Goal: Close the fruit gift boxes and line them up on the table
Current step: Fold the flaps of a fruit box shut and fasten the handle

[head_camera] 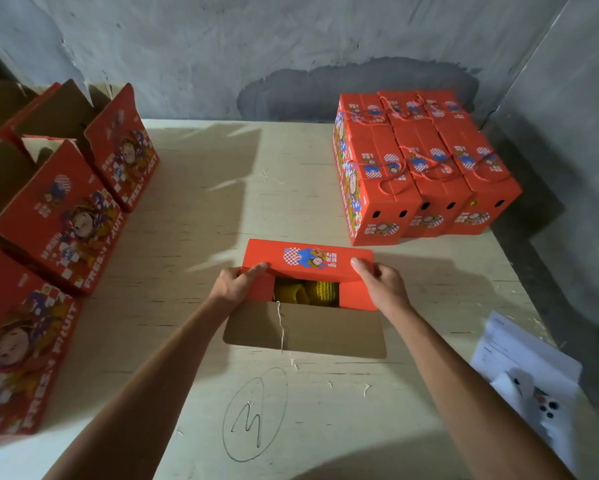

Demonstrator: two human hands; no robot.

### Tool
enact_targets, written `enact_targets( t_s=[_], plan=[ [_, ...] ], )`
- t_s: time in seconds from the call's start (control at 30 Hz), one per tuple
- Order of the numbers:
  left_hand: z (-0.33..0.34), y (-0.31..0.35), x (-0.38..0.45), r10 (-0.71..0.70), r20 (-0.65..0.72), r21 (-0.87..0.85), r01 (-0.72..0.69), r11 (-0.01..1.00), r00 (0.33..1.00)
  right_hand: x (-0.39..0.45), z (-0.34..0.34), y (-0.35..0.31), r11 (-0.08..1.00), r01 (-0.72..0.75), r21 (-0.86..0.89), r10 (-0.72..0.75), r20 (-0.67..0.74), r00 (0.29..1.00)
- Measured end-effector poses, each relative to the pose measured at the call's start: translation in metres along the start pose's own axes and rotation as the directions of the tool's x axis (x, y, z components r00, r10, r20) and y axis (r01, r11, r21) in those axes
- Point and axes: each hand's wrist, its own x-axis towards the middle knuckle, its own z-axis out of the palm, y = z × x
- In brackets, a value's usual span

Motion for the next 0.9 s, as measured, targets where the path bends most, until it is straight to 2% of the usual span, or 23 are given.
enact_targets(
  t_s=[0.1,0.2,0.3,0.37,0.43,0.5,0.57,0.6,0.67,0.73,0.83,0.9],
  plan=[
    [0.003,-0.003,-0.008,-0.038,-0.045,0.031,0.039,0.999,0.998,-0.008,-0.001,-0.005,0.999,0.037,-0.029,-0.038,-0.057,0.998],
    [0.004,0.002,-0.017,-0.085,-0.084,-0.011,0.084,0.996,0.993,-0.014,-0.001,-0.006,0.999,0.008,0.039,-0.006,-0.042,0.999],
    [0.0,0.004,-0.029,0.074,-0.152,-0.085,-0.087,0.993,0.986,-0.029,-0.009,0.002,0.985,0.064,0.162,-0.055,-0.056,0.997],
    [-0.006,-0.002,-0.042,0.208,-0.202,-0.07,-0.225,0.972,0.957,-0.043,-0.015,0.014,0.964,0.126,0.236,-0.113,-0.069,0.991],
    [-0.012,-0.011,-0.051,0.258,-0.223,-0.028,-0.271,0.962,0.94,-0.056,-0.019,0.027,0.909,0.131,0.396,-0.129,-0.031,0.991],
    [-0.017,-0.02,-0.06,0.278,-0.163,-0.072,-0.292,0.954,0.947,-0.069,-0.024,0.037,0.87,0.166,0.464,-0.207,0.037,0.978],
    [-0.025,-0.03,-0.066,0.381,-0.058,-0.015,-0.383,0.924,0.923,-0.079,-0.027,0.047,0.895,0.219,0.389,-0.282,0.111,0.953],
    [-0.031,-0.034,-0.069,0.448,0.01,0.094,-0.447,0.89,0.894,-0.085,-0.027,0.051,0.908,0.238,0.345,-0.299,0.137,0.944],
    [-0.038,-0.04,-0.072,0.557,0.128,0.365,-0.561,0.743,0.821,-0.094,-0.024,0.054,0.914,0.314,0.258,-0.362,0.165,0.917],
    [-0.04,-0.042,-0.071,0.578,0.204,0.513,-0.589,0.625,0.791,-0.095,-0.022,0.055,0.893,0.42,0.163,-0.444,0.153,0.883],
    [-0.035,-0.032,-0.069,0.621,0.303,0.554,-0.664,0.502,0.723,-0.087,-0.025,0.053,0.871,0.488,0.062,-0.491,0.138,0.86],
    [-0.033,-0.03,-0.067,0.642,0.299,0.549,-0.678,0.49,0.706,-0.08,-0.029,0.049,0.871,0.492,-0.005,-0.486,0.151,0.861]
  ],
)
